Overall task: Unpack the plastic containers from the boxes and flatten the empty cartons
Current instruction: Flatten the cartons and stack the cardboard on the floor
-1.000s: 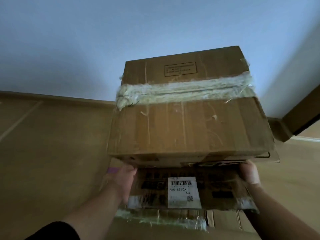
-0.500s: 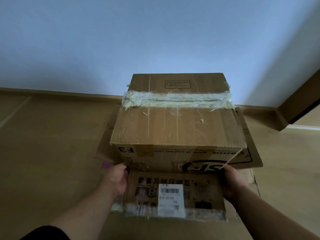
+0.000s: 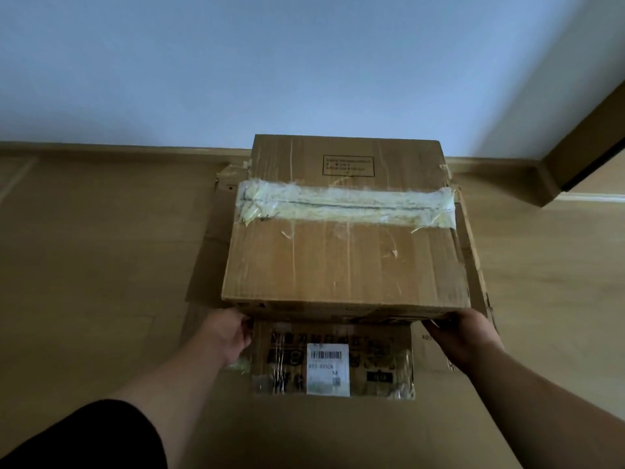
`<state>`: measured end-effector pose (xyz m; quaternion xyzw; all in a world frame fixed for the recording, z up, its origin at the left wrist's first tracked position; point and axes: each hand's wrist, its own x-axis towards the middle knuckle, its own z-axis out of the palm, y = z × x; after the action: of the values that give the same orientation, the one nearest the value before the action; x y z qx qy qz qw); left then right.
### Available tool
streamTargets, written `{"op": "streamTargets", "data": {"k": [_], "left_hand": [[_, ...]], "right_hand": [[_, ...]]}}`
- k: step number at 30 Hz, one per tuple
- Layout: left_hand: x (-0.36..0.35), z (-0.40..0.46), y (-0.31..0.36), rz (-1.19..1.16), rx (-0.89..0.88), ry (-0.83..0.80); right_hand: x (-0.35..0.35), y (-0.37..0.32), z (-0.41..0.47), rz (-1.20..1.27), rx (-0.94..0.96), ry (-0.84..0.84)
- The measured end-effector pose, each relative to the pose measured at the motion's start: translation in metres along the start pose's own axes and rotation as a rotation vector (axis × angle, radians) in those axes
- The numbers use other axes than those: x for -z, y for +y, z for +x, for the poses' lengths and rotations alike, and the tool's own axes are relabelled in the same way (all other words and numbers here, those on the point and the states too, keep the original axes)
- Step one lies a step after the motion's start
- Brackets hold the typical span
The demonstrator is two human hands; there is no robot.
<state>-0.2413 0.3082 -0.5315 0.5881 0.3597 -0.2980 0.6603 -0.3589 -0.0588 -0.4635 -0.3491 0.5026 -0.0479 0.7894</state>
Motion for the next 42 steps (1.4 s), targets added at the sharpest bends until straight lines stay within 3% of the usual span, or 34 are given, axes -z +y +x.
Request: {"op": "streamTargets", "data": {"k": [10, 17, 21, 25, 28, 31, 33, 37, 42], "left_hand": [[0.006, 0.0, -0.034, 0.12, 0.012, 0.101], [0.03, -0.028, -0.079, 0.207, 0.024, 0.105], [0.053, -0.043, -0.083, 0.228, -0.084, 0.118], [0.061, -0.064, -0.042, -0.021, -0.256, 0.153], [0.062, -0.069, -0.017, 0.032, -0.305, 0.168], [0.054, -0.063, -0.005, 0.195, -0.351, 0.1], [0.036, -0.064, -0.001, 0.275, -0.392, 0.021], [-0.018, -0.092, 0.0, 0.484, -0.438, -0.23], [-0.032, -0.094, -0.012, 0.523, -0.444, -0.213]], "right_hand": [[0.018, 0.023, -0.023, -0.394, 0.194, 0.012], [0.067, 0.054, -0.025, -0.66, 0.133, 0.014], [0.09, 0.063, -0.021, -0.809, 0.105, 0.009], [0.096, 0.047, -0.026, -0.788, 0.183, 0.032], [0.096, 0.032, -0.021, -0.794, 0.27, 0.218], [0.091, 0.022, -0.022, -1.049, 0.354, 0.394], [0.082, 0.019, -0.029, -1.034, 0.404, 0.285], [0.057, 0.017, -0.039, -0.691, 0.317, -0.109], [0.043, 0.022, -0.051, -0.955, 0.343, -0.247]]}}
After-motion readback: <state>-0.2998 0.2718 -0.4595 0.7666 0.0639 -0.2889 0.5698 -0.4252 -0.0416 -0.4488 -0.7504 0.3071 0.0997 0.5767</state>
